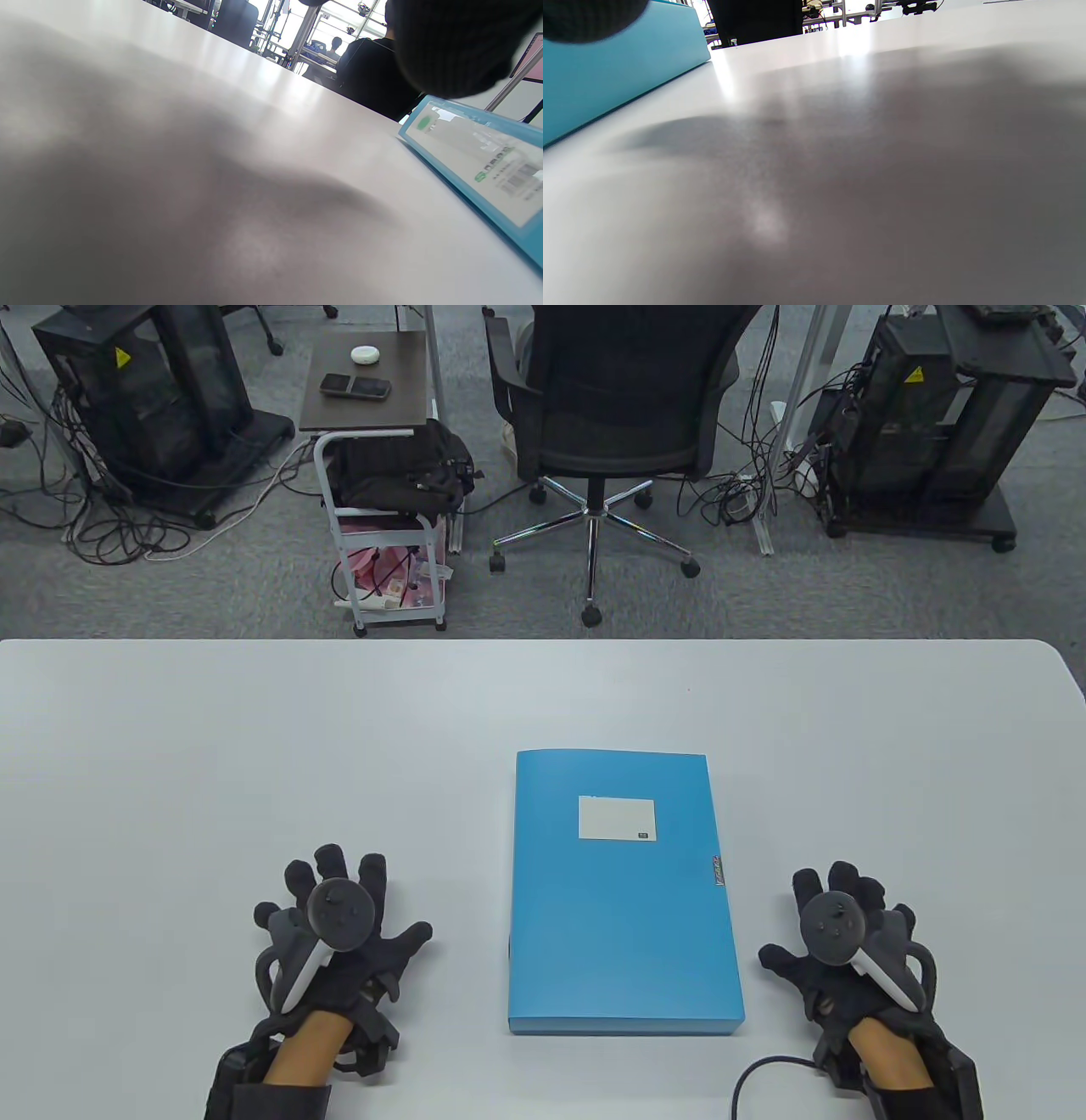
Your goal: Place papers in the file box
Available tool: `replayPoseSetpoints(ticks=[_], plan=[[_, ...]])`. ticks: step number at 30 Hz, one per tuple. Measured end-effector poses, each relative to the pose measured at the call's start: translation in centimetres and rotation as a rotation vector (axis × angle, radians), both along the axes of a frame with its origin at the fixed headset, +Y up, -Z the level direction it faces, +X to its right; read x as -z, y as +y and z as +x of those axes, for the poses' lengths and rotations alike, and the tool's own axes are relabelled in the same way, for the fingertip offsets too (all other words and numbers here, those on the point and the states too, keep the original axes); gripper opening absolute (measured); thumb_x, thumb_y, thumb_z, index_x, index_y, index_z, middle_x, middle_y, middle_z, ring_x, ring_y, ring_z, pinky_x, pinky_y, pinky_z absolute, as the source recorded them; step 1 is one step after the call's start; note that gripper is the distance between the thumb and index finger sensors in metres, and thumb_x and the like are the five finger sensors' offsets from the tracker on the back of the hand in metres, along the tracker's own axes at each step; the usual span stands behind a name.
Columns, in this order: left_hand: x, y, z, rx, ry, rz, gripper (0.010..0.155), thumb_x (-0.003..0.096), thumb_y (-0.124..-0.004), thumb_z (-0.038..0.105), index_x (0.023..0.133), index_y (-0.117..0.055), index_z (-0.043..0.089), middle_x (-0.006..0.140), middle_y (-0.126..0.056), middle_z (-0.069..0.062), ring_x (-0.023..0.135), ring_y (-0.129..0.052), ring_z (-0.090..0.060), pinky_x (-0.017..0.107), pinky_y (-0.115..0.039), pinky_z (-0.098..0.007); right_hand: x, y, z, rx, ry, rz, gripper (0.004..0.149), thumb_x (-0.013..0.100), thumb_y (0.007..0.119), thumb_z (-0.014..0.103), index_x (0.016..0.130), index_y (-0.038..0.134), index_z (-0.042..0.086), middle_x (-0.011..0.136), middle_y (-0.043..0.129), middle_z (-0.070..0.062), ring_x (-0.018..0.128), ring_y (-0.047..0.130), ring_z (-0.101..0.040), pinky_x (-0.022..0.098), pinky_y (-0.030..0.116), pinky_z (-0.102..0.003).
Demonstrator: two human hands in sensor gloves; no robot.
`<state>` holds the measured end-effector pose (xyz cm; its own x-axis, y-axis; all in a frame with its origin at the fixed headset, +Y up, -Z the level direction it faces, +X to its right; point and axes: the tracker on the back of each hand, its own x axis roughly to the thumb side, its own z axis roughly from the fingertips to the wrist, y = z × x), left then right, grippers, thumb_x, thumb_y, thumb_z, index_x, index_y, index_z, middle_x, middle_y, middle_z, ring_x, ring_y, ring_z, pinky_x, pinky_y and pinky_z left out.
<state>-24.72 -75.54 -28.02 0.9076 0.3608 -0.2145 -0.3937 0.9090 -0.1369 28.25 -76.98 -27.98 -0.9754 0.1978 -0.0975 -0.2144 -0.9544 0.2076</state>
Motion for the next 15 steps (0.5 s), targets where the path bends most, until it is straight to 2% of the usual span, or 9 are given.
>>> replayPoseSetpoints(ticks=[15], plan=[[-0.02, 0.17, 0.16, -0.028, -0.017, 0.014, 0.097, 0.0325, -0.070, 0.077, 0.109, -0.020, 0.044, 0.113, 0.007, -0.003, 0.106, 0.003, -0.045, 0.064, 0.000, -0.078, -0.10, 0.12, 0.20, 0.022, 0.004, 0.017, 0.091, 0.033, 0.064, 0.062, 0.096, 0.008, 0.028, 0.103, -0.008, -0.017, 0.097, 0.004, -0.050, 0.062, 0.009, -0.077]])
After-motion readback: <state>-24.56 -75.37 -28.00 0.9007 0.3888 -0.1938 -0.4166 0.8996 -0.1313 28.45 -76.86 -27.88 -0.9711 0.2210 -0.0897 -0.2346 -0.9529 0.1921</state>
